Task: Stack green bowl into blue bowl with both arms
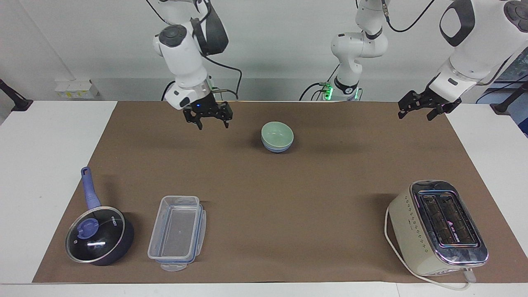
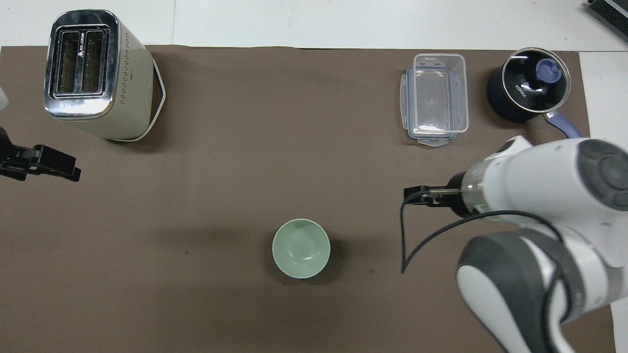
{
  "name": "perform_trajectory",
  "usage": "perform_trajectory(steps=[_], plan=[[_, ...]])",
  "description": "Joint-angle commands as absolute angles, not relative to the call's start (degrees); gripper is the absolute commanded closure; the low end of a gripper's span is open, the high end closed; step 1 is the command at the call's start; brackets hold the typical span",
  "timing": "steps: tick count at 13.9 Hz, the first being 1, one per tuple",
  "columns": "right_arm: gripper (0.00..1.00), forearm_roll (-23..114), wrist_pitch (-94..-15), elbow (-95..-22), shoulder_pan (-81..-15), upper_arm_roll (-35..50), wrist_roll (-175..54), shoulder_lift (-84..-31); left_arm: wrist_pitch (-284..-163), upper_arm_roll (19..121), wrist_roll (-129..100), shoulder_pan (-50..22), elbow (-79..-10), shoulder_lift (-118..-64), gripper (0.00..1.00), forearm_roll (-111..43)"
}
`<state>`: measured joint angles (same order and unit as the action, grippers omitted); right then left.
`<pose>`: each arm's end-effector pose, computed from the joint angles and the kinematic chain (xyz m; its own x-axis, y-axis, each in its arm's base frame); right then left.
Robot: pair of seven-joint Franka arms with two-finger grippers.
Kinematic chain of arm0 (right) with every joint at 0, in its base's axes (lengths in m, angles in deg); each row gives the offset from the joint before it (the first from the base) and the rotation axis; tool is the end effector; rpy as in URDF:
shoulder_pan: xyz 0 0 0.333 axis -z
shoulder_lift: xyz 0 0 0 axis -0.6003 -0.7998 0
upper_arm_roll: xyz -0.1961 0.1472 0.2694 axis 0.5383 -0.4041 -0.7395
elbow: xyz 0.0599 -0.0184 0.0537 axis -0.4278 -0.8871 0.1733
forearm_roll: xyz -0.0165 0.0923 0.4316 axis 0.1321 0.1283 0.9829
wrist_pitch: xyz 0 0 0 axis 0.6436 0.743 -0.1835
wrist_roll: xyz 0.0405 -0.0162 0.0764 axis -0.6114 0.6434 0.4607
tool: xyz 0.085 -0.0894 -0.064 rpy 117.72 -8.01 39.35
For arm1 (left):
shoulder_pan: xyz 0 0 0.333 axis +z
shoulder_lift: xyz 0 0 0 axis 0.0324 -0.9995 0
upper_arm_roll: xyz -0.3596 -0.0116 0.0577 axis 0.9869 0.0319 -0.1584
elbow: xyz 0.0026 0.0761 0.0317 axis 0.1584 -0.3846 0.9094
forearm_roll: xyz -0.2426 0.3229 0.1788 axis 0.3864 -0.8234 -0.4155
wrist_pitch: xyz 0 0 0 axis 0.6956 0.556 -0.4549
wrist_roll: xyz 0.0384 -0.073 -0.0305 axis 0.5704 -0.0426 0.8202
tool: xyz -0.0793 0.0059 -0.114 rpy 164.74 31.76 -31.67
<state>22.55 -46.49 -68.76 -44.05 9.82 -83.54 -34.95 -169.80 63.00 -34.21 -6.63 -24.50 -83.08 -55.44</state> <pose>0.5542 0.1361 0.5283 0.9964 -0.0818 0.0204 -0.0787 -0.9890 -0.1250 0.6025 -0.0168 0.6142 0.9882 -0.0967 -0.1185 -0.0893 -0.9938 0.0663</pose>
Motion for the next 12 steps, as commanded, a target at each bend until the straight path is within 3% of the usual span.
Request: perform_trajectory(steps=[1,7,12], plan=[[0.0,17.8,-41.6,-60.1,-40.0,9.0,-82.0,-37.2,-168.7,63.2,-33.7,-6.3,-23.8,-83.3,0.0,-56.3],[0.0,11.3,-26.9,-38.4,-37.3,9.1,-81.8,-44.9,-168.7,63.2,-33.7,-6.3,-23.8,-83.3,0.0,-56.3],[0.0,11.5,-23.4,-38.5,-36.1,10.2,-80.7,-43.2,-168.7,63.2,-33.7,-6.3,-23.8,-83.3,0.0,-56.3]])
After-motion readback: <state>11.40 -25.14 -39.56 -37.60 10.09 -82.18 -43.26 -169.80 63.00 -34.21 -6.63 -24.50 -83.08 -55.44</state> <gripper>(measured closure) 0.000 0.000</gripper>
